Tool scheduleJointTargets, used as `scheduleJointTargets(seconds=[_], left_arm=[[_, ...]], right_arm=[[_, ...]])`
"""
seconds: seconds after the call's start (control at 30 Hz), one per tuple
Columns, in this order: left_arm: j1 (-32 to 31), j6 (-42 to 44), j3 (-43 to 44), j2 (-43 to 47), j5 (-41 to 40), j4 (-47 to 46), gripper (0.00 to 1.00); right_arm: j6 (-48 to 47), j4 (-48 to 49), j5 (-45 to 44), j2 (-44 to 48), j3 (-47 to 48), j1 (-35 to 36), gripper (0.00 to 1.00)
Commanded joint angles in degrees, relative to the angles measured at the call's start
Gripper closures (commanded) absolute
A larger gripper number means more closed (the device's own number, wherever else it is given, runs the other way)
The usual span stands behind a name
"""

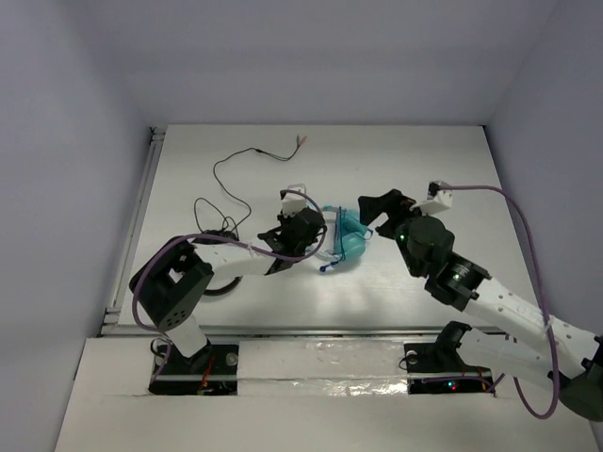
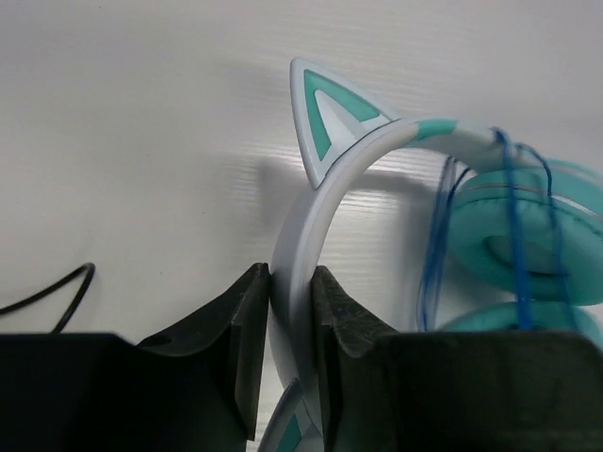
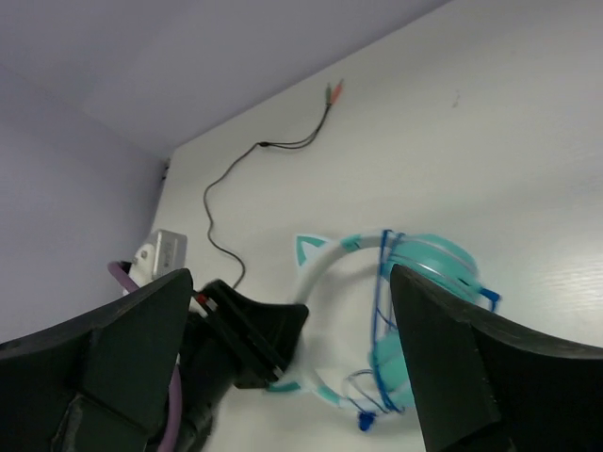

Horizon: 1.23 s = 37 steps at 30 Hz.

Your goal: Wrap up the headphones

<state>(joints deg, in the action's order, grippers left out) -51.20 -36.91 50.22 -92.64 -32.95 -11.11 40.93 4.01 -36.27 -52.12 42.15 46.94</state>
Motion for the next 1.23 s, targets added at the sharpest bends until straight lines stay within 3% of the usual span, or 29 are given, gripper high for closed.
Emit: scheduleJointTargets(seconds=[0.0, 0.07, 0.23, 0.43, 0.5, 0.6, 0.77, 0.9, 1.2], left_arm=[[1.1, 2.36, 2.25, -0.87, 1.3, -7.6, 0.79], [1.72, 2.72, 2.69, -1.92, 1.48, -7.96, 0.77], [1.72, 3.24, 3.84, -0.8, 1.31, -6.99, 0.75], [1.72, 4.38, 1.38, 9.3, -0.54, -4.97, 0.45], [1.72, 5.0, -0.37, 16.5, 1.12, -4.97, 0.35], [1.72, 6.23, -2.39, 28.7, 3.76, -3.66, 0.23], [1.72, 6.93, -3.54, 40.15, 5.7, 3.02, 0.01], [1.72, 6.15, -4.68, 47.1, 5.97, 10.04, 0.01], [1.72, 4.39, -10.14, 57.31, 6.41, 13.57, 0.01]], right_arm=[[-1.55, -6.71, -3.98, 5.17, -1.63, -0.27, 0.07], [-1.55, -8.13, -5.12, 8.68, -2.16, -0.27, 0.0], [-1.11, -12.88, -6.09, 13.7, -1.9, -0.27, 0.0], [-1.46, -18.77, -2.06, 15.56, -0.49, -0.27, 0.0], [-0.25, -20.26, 1.9, 15.73, -0.05, -0.27, 0.0], [3.18, -24.82, 1.04, 16.52, 1.79, -0.27, 0.0], [4.77, -30.72, 1.12, 18.27, 6.01, -0.27, 0.0], [6.18, -32.93, 1.9, 22.13, 6.19, -0.27, 0.0], [7.68, -32.05, 3.14, 24.26, 1.88, -0.27, 0.0]])
